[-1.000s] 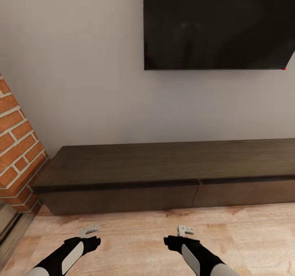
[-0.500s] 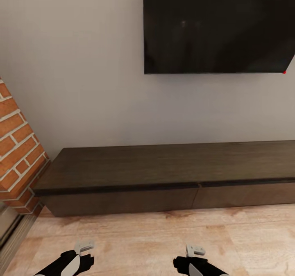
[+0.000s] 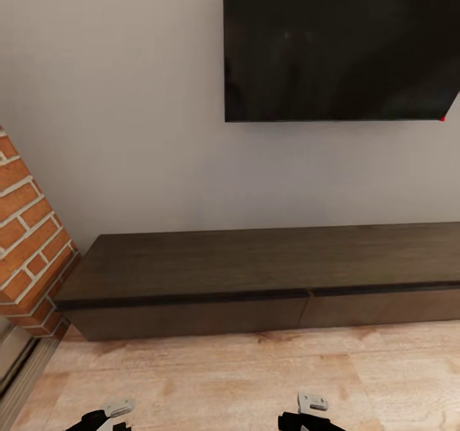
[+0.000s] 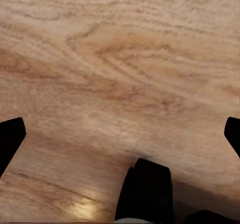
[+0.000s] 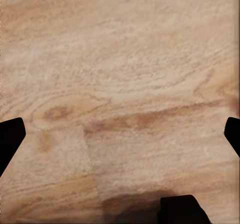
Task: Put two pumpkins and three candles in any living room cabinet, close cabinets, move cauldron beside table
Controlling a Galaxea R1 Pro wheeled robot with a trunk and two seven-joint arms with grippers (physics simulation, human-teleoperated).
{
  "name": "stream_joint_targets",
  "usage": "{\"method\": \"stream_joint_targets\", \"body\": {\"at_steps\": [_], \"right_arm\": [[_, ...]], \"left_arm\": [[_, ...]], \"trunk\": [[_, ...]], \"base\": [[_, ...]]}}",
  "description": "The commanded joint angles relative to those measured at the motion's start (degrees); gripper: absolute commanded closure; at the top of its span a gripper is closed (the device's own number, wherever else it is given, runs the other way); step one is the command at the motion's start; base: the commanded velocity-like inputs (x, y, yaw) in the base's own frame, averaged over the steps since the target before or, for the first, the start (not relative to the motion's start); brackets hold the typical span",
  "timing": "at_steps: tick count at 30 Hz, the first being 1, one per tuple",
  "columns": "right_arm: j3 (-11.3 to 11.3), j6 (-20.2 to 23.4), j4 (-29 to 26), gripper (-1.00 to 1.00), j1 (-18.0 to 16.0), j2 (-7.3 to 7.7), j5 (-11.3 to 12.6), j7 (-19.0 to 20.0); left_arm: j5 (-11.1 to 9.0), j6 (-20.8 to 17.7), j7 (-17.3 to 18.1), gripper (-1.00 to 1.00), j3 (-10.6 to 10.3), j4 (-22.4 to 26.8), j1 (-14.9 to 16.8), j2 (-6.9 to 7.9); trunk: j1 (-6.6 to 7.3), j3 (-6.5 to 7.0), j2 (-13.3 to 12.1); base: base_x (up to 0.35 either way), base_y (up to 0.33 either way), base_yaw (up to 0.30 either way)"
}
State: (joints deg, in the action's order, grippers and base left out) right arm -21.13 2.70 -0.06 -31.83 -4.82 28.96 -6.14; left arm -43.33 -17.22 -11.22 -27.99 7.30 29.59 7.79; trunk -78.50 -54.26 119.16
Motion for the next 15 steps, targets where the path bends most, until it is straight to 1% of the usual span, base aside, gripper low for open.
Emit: {"method": "stream_joint_targets", "body": {"at_steps": [1,5,8,10,13,15], "right_arm": [[-0.5,0.0,0.0,-1.00,0.0,-0.02,0.4,-0.2],[-0.5,-1.4,0.1,-1.00,1.1,-0.02,0.4,-0.3],[-0.5,-3.9,0.1,-1.00,2.8,-0.03,0.3,-0.3],[-0.5,-6.6,0.1,-1.00,4.1,-0.02,0.4,-0.3],[-0.5,-9.5,0.1,-1.00,5.6,-0.02,0.5,-0.3],[-0.5,-10.4,0.1,-1.00,6.3,-0.02,0.5,-0.3]], "left_arm": [[-0.4,0.0,-0.4,-1.00,-0.5,-0.4,0.0,0.01],[0.1,0.7,-0.4,-1.00,-0.5,-1.2,-0.1,-0.02],[0.2,1.2,-0.4,-1.00,-0.5,-1.4,-0.2,-0.04],[0.2,1.6,-0.4,-1.00,-0.5,-1.5,-0.4,-0.09],[0.3,1.8,-0.4,-1.00,-0.6,-1.5,-0.9,-0.09],[0.3,1.8,-0.4,-1.00,-0.6,-1.5,-1.4,-0.09]], "trunk": [[0.23,0.14,-0.4],[1.11,0.86,-2.0],[1.77,1.39,-3.2],[2.21,1.75,-4.0],[2.87,2.29,-5.2],[3.31,2.65,-6.0]], "base": [[0.000,0.000,0.000],[0.000,0.000,0.000],[0.000,0.000,0.000],[0.000,0.000,0.000],[0.000,0.000,0.000],[0.000,0.000,0.000]]}}
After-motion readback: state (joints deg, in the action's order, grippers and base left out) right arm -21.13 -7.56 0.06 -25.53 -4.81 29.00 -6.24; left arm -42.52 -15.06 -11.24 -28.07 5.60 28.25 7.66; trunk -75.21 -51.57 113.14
